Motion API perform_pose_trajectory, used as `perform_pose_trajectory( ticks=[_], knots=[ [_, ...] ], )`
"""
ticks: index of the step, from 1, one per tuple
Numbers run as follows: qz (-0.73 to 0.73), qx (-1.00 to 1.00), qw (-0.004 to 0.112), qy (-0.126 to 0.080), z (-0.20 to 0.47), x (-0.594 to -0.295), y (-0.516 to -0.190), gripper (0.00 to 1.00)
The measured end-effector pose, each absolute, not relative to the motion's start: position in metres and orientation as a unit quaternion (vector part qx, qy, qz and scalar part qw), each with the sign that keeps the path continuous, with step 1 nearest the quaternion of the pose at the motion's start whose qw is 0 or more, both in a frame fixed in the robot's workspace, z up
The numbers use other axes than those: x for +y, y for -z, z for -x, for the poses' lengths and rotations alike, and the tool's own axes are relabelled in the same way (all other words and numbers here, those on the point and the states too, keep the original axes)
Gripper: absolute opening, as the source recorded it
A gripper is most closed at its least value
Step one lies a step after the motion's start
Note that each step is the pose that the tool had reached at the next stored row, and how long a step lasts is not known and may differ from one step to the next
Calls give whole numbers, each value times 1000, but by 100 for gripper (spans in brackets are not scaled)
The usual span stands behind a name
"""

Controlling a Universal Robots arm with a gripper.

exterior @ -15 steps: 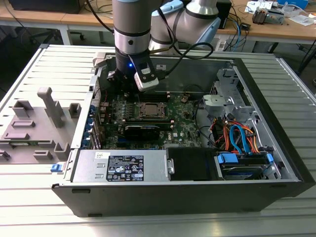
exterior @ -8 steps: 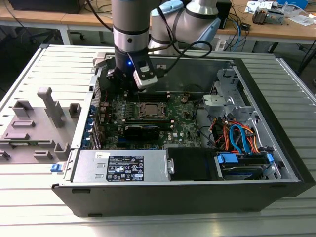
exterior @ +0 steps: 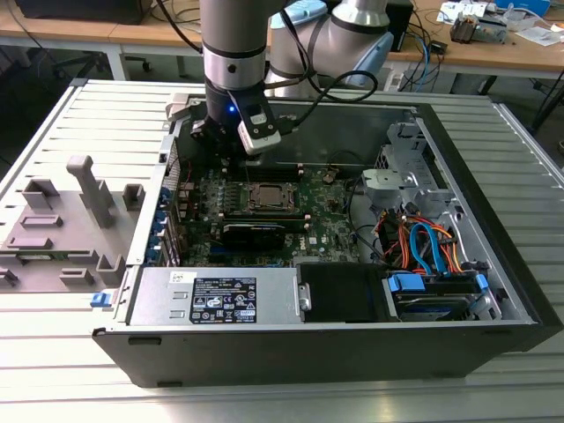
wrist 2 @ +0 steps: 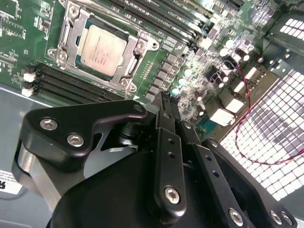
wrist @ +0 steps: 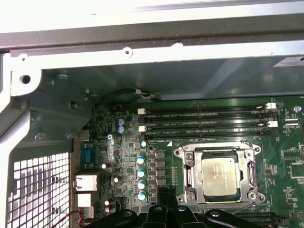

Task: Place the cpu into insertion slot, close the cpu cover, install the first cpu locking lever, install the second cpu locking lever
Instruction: 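Install the first cpu locking lever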

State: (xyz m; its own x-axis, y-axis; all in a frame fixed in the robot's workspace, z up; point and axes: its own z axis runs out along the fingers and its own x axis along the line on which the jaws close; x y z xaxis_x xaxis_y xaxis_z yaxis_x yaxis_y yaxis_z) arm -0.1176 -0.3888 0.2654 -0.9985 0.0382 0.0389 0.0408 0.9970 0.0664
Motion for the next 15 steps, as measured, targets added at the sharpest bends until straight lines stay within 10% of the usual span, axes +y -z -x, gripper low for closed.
perform_pose_trajectory(
  ticks=[15],
  knots=[
    [20,-999,19,34,120,-371,-265,11]
  ],
)
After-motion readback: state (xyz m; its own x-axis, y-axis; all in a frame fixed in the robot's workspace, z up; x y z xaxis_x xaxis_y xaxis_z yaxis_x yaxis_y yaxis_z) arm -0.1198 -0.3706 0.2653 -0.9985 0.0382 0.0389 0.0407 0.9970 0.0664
